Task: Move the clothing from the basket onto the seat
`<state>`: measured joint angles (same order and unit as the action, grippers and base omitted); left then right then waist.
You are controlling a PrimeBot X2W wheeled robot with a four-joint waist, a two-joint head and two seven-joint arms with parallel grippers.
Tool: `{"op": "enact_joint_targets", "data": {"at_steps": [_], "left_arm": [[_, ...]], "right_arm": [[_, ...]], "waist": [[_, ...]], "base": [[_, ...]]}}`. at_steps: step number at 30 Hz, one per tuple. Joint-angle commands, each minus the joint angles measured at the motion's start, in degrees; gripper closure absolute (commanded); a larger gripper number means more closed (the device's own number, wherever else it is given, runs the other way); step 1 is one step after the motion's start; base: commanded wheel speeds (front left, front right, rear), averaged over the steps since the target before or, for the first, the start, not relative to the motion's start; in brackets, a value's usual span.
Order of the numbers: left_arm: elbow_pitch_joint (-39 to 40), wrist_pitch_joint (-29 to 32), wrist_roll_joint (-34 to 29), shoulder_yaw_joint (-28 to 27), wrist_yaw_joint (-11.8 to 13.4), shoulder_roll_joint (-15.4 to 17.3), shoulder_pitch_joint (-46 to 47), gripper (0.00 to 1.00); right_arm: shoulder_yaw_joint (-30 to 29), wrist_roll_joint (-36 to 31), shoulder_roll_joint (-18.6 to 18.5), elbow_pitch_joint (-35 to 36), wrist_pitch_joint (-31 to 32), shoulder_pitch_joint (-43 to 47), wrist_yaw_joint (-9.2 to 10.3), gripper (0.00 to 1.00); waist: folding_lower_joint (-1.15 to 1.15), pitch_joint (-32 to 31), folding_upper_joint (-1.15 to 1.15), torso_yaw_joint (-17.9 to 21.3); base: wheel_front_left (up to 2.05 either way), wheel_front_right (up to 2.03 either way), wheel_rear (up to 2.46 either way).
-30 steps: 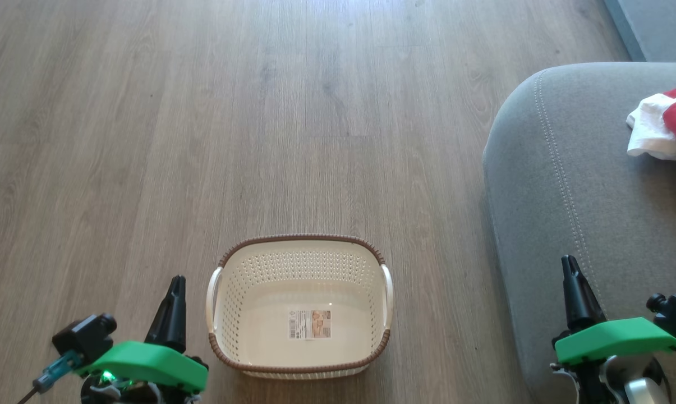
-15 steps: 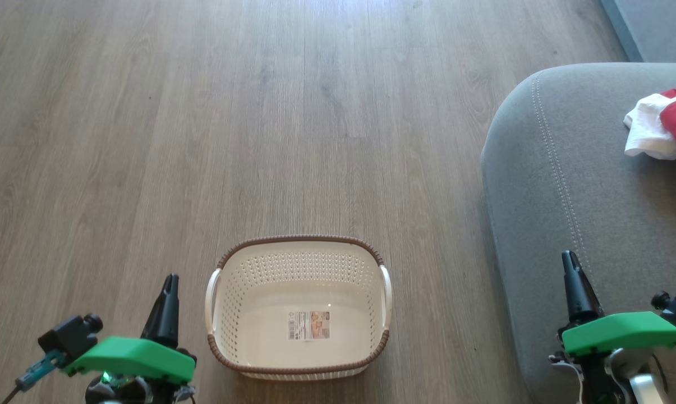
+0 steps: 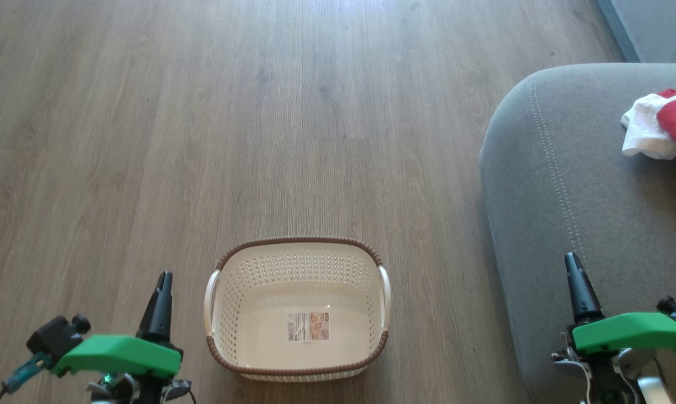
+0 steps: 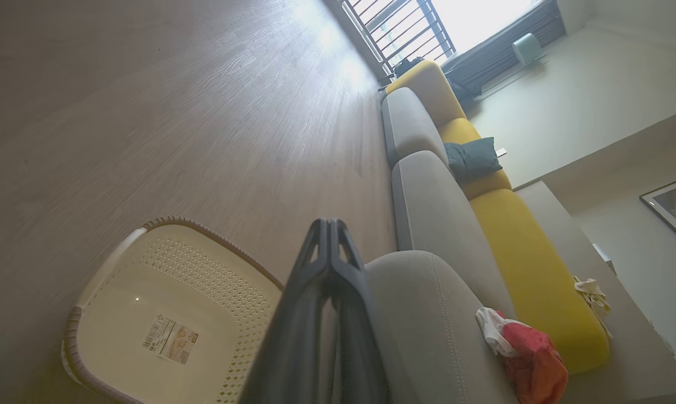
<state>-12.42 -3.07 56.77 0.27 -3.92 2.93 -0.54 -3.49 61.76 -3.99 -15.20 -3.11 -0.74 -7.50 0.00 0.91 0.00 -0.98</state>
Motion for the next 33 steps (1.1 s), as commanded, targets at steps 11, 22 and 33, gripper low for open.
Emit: {"op": "enact_joint_targets", "data": {"at_steps": [11, 22, 33], "left_arm": [[0.81, 1.96, 7.65, -2.34, -1.05, 0.12, 3.91, 1.0], [0.2, 3.82, 14.56, -3.41, -1.68, 0.11, 4.61, 1.0], [-0.41, 5.69, 21.5, -4.49, -2.3, 0.1, 5.31, 1.0]], "right_arm": [[-0.31, 6.65, -0.03, 1.51, 2.0, -3.64, 0.01, 1.0], [-0.94, 12.6, 0.21, 1.43, 3.85, -4.08, 0.01, 1.0], [-1.56, 18.55, 0.45, 1.35, 5.7, -4.52, 0.01, 1.0]], "waist": [[0.0, -0.15, 0.0, 0.19], [0.0, -0.29, 0.0, 0.39], [0.0, -0.44, 0.0, 0.58]], "base": [[0.0, 0.0, 0.0], [0.0, 0.0, 0.0], [0.0, 0.0, 0.0]]}}
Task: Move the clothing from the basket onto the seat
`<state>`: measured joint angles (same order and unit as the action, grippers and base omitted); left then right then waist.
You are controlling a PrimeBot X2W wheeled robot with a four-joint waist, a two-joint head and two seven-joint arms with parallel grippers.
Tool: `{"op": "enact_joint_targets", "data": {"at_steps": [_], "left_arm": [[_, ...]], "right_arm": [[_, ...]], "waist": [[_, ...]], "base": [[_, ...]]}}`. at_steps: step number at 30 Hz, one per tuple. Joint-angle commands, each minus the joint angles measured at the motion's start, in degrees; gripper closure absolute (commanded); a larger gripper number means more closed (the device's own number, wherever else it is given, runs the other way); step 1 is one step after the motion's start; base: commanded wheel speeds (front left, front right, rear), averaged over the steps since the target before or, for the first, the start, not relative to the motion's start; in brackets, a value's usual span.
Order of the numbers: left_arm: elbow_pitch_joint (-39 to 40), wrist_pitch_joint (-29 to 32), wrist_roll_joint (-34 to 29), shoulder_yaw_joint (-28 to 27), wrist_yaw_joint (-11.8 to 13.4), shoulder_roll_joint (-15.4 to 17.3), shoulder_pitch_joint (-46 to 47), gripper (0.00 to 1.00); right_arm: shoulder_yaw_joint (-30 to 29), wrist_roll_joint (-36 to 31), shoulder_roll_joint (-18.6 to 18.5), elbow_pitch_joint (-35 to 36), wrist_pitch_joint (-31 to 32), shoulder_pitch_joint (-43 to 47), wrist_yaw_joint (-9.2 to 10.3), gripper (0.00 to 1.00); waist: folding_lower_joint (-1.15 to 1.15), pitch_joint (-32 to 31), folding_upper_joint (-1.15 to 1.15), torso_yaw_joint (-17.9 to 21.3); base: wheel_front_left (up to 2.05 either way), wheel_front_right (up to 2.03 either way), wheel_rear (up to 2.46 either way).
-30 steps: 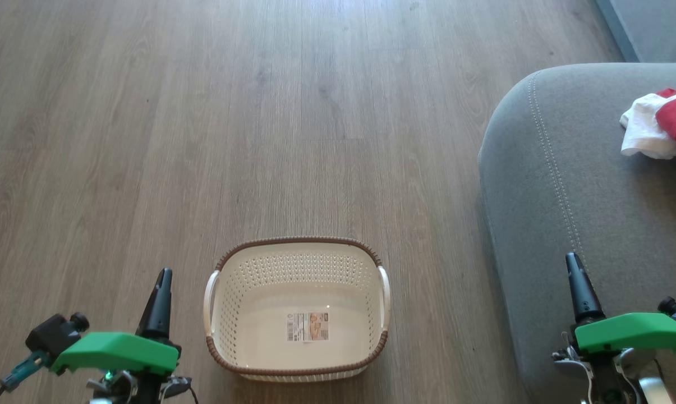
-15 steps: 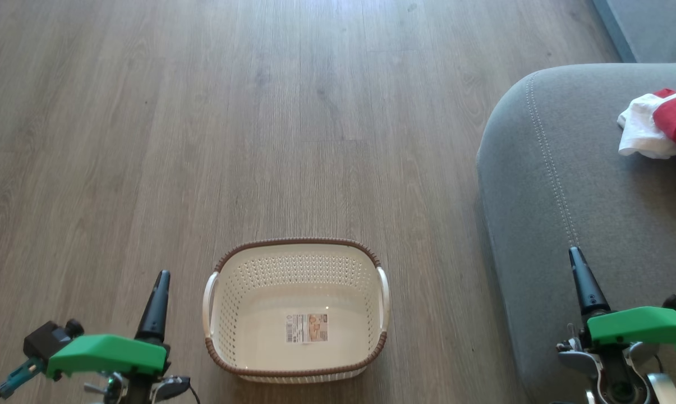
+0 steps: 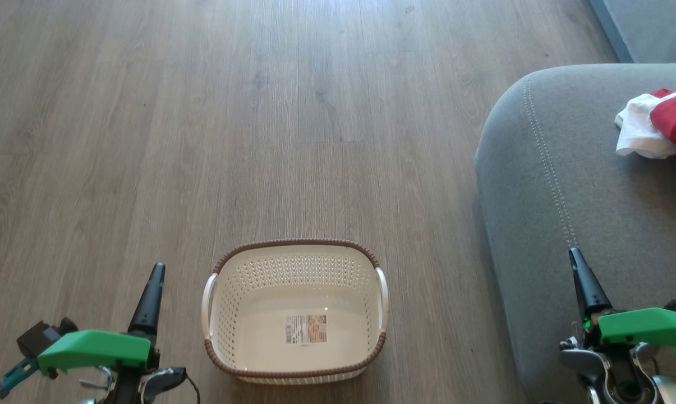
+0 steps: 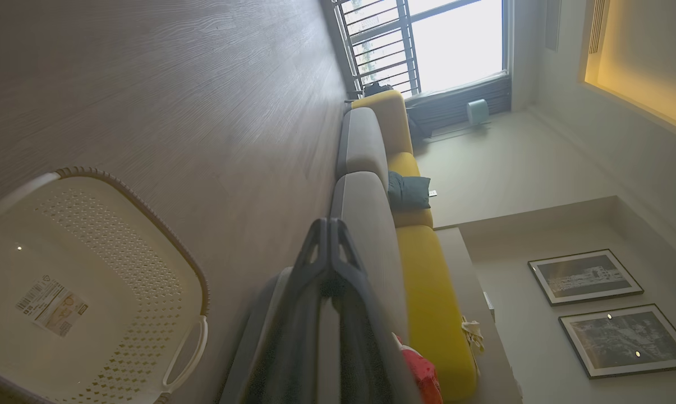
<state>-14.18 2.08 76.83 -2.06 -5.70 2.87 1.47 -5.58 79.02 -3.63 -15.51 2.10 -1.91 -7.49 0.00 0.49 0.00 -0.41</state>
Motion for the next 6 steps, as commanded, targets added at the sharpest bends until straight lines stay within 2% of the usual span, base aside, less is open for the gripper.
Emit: {"op": "enact_joint_targets", "data": {"at_steps": [1, 6], "left_arm": [[1.29, 0.71, 2.07, -2.26, -0.58, 0.15, 3.36, 1.0], [1.01, 1.56, 5.22, -2.76, -0.87, 0.15, 3.68, 1.0]], "right_arm": [[0.47, 1.83, 0.11, 1.65, 0.65, -3.39, 0.0, 1.0], [0.18, 4.54, 0.22, 1.61, 1.5, -3.6, 0.0, 1.0]], "waist": [[0.0, -0.03, 0.0, 0.04], [0.0, -0.09, 0.0, 0.12]], "base": [[0.0, 0.0, 0.0], [0.0, 0.0, 0.0]]}}
